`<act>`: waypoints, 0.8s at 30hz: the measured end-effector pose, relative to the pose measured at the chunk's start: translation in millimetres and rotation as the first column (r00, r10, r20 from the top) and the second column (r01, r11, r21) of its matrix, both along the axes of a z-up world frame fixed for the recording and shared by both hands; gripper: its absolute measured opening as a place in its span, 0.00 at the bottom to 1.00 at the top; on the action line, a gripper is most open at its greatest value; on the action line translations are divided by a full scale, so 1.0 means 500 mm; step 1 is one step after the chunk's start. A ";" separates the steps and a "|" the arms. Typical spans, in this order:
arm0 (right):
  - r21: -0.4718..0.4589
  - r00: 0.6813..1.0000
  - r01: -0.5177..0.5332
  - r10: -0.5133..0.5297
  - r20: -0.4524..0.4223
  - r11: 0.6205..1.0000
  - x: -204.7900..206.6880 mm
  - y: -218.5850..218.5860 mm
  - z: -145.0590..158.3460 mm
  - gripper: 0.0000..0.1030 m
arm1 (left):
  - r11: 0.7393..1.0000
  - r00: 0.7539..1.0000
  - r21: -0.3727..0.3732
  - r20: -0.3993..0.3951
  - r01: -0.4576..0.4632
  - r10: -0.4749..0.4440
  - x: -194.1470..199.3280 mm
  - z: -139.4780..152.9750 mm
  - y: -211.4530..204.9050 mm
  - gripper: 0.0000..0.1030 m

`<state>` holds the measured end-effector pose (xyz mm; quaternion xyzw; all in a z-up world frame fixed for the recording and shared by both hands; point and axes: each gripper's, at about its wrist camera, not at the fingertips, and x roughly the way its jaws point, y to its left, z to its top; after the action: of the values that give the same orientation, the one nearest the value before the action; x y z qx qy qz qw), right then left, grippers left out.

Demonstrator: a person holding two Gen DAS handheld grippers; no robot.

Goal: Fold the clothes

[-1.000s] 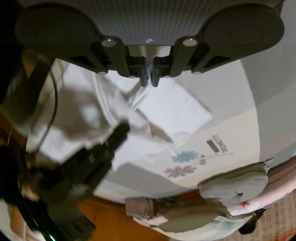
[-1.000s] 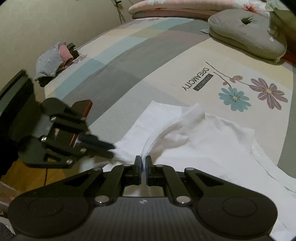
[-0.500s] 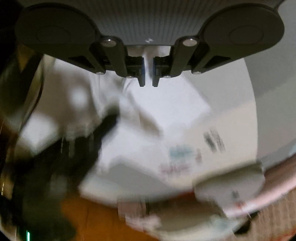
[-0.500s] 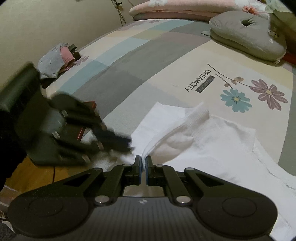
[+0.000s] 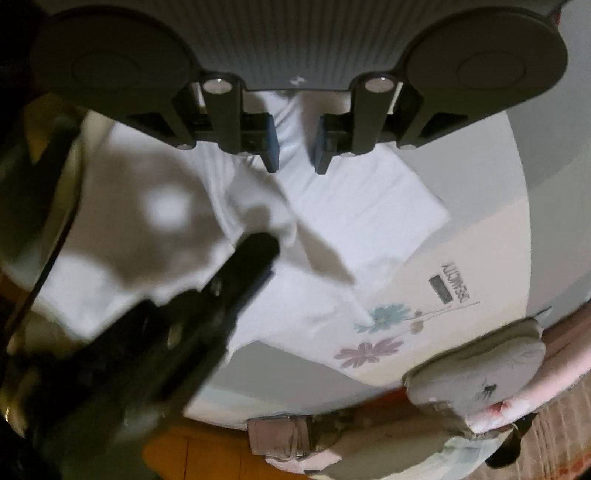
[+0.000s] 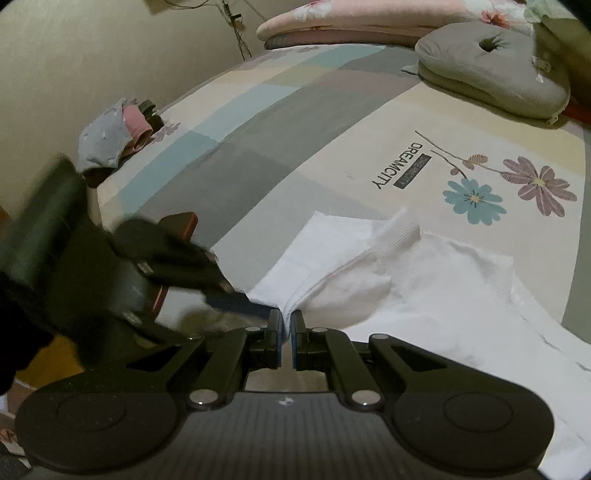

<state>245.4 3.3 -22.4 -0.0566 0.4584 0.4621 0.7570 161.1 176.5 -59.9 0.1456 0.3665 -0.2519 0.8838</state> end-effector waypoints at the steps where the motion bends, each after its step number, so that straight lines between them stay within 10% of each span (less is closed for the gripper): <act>1: 0.000 1.000 -0.005 0.005 0.002 1.000 -0.002 -0.002 0.002 0.16 | 1.000 1.000 0.007 -0.002 -0.007 0.007 -0.003 0.001 0.003 0.23; 7: 0.042 1.000 0.009 -0.009 0.004 0.999 -0.012 -0.046 0.009 0.20 | 0.998 0.998 0.039 -0.009 -0.056 0.056 -0.017 0.011 0.019 0.29; 14: -0.042 0.997 0.060 -0.062 -0.039 0.997 -0.029 -0.037 -0.070 0.22 | 0.975 0.994 -0.192 -0.036 -0.109 0.104 0.023 0.054 -0.009 0.40; 19: 0.013 0.985 0.170 -0.170 0.042 0.985 -0.077 -0.162 -0.016 0.52 | 0.970 0.988 -0.199 -0.089 -0.140 0.124 0.071 0.001 -0.075 0.44; 24: -0.017 0.887 0.444 -0.437 0.152 0.896 -0.125 -0.357 -0.011 0.70 | 0.936 0.940 -0.109 -0.105 -0.336 0.325 0.082 -0.050 -0.099 0.43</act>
<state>182.9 -175.3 -27.9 -0.0037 0.4150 0.2614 0.8715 202.0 126.9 -85.1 0.0156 0.4065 -0.1281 0.9045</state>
